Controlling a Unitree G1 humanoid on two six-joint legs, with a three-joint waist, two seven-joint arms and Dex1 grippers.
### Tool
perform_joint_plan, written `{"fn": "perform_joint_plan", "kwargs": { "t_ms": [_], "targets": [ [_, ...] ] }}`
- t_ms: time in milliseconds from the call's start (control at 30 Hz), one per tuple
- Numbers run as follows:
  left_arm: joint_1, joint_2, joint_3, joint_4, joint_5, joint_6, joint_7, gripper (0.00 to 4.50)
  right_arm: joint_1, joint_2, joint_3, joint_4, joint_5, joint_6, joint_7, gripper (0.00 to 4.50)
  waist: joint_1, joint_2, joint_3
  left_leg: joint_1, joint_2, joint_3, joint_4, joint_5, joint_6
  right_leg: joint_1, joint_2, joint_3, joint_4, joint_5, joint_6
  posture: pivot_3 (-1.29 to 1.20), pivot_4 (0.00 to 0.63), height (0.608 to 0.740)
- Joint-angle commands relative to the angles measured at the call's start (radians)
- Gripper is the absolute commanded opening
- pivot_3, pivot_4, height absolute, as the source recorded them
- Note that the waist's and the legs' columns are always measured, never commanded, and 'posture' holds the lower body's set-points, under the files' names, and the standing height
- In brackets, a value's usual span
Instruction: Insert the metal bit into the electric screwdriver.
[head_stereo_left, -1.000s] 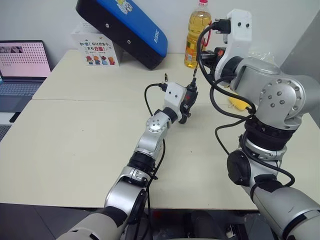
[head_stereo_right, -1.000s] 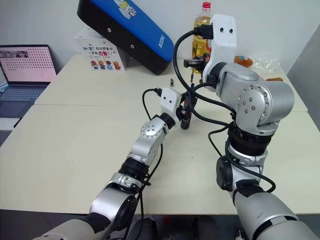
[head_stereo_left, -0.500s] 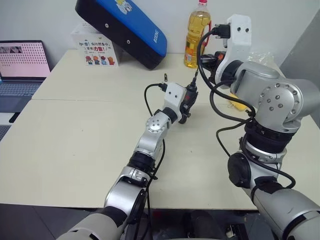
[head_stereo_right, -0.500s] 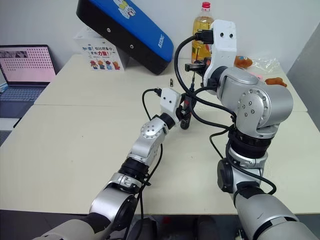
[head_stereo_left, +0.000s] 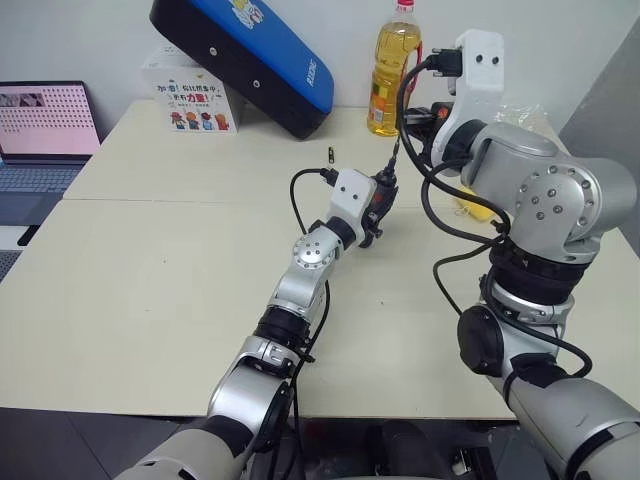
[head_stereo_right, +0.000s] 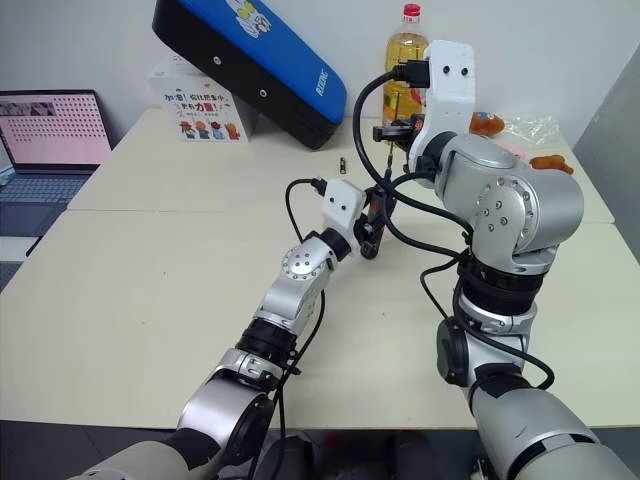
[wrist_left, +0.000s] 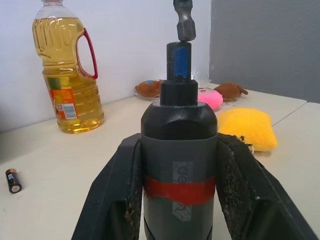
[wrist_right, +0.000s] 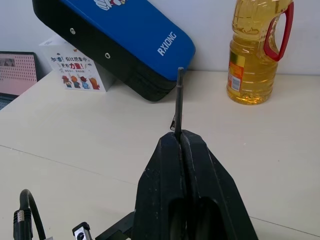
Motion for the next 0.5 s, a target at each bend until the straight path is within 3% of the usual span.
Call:
{"fn": "perform_joint_plan", "kwargs": {
  "t_ms": [33,500],
  "targets": [
    [0.011,0.003,-0.006,-0.022,0.010,0.013,-0.003,1.65,-0.013,-0.014,0.002,-0.011,-0.004,-0.025,0.005,0.01,0.000,0.000,0.000,0.000,0.000,0.000,0.000,0.000,0.000,0.000,0.000,0.000,0.000,0.000,0.000,0.00,0.150,0.740],
    [0.014,0.006,-0.005,-0.035,0.008,0.025,-0.008,1.65,-0.027,0.026,-0.001,-0.022,0.008,-0.018,-0.006,0.01,-0.002,0.000,0.000,0.000,0.000,0.000,0.000,0.000,0.000,0.000,0.000,0.000,0.000,0.000,0.000,0.00,0.150,0.740]
  ]
}}
